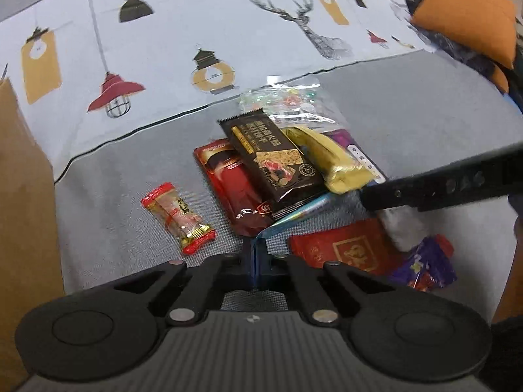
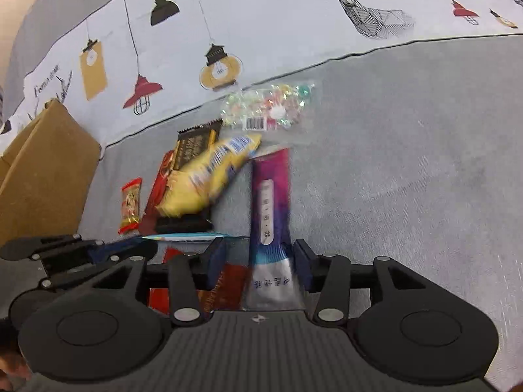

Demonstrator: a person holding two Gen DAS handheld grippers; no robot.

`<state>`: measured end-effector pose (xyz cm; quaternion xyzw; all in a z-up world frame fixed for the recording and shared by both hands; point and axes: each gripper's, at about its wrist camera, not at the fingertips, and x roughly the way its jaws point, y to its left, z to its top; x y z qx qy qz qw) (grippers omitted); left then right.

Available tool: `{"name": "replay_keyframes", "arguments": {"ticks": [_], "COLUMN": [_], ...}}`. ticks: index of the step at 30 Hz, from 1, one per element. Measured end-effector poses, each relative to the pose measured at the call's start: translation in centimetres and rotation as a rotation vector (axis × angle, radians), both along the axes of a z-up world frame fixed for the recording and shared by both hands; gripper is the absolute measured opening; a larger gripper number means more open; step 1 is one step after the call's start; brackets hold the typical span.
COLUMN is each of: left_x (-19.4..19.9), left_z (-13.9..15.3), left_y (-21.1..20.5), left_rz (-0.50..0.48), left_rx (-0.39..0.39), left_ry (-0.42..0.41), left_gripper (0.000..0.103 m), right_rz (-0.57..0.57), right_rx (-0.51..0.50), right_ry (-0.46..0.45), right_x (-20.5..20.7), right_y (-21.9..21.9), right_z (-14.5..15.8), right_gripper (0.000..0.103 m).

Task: Organize snacks
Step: 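Grasp the blue stick snack with left gripper while right grasps purple-white bar, then carry both snacks into the box with left and right grippers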

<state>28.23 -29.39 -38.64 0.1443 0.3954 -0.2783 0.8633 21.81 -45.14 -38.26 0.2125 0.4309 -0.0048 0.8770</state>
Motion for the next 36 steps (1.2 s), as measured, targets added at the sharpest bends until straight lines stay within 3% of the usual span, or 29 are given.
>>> {"name": "replay_keyframes", "arguments": {"ticks": [6, 9, 11, 13, 17, 21, 23, 25, 27, 29, 30, 34, 36], "left_x": [0.7, 0.8, 0.7, 0.3, -0.2, -0.3, 0.2, 1.0, 2.2, 3.1, 3.4, 4.0, 3.9], "left_z": [1.9, 2.3, 1.9, 1.8, 3.8, 3.8, 3.0, 2.3, 1.3, 1.0, 0.9, 0.8, 0.8], "left_y": [1.6, 3.1, 4.3, 5.0, 4.8, 3.6, 2.9, 2.5, 2.4, 2.5, 2.5, 2.6, 2.6], "left_rz": [0.146, 0.241, 0.285, 0.288, 0.244, 0.210, 0.248, 0.271, 0.294, 0.308, 0.318, 0.298, 0.300], "left_rx": [-0.029, -0.004, -0.018, -0.046, -0.071, 0.006, 0.085, 0.135, 0.164, 0.135, 0.130, 0.072, 0.057], "left_ry": [0.058, 0.133, 0.220, 0.255, 0.189, 0.139, 0.081, 0.034, 0.020, 0.019, 0.016, 0.022, 0.034], "left_gripper": [0.000, 0.000, 0.000, 0.000, 0.000, 0.001, 0.013, 0.053, 0.054, 0.055, 0.055, 0.016, 0.012], "right_rz": [-0.013, -0.031, -0.039, -0.047, -0.069, -0.071, -0.067, -0.049, -0.031, -0.025, -0.019, -0.011, -0.009], "right_rx": [-0.022, -0.028, -0.022, -0.017, -0.014, -0.007, -0.016, -0.047, -0.066, -0.076, -0.094, -0.081, -0.066], "right_ry": [-0.043, -0.050, -0.040, -0.056, -0.113, -0.143, -0.140, -0.123, -0.094, -0.071, -0.061, -0.010, 0.001], "right_x": [-0.9, -2.2, -3.1, -3.8, -4.3, -4.5, -4.4, -4.0, -3.6, -3.2, -2.9, -1.7, -1.4], "right_y": [-0.2, -0.4, -0.6, -0.8, -1.2, -0.9, -0.5, -0.1, 0.2, 0.1, 0.0, -0.4, -0.5], "right_z": [0.9, 1.5, 1.5, 1.9, 3.0, 3.9, 3.9, 3.6, 3.0, 2.3, 2.0, 0.4, -0.2], "right_gripper": [0.024, 0.024, 0.024, 0.024, 0.023, 0.023, 0.023, 0.023, 0.023, 0.023, 0.024, 0.027, 0.028]}}
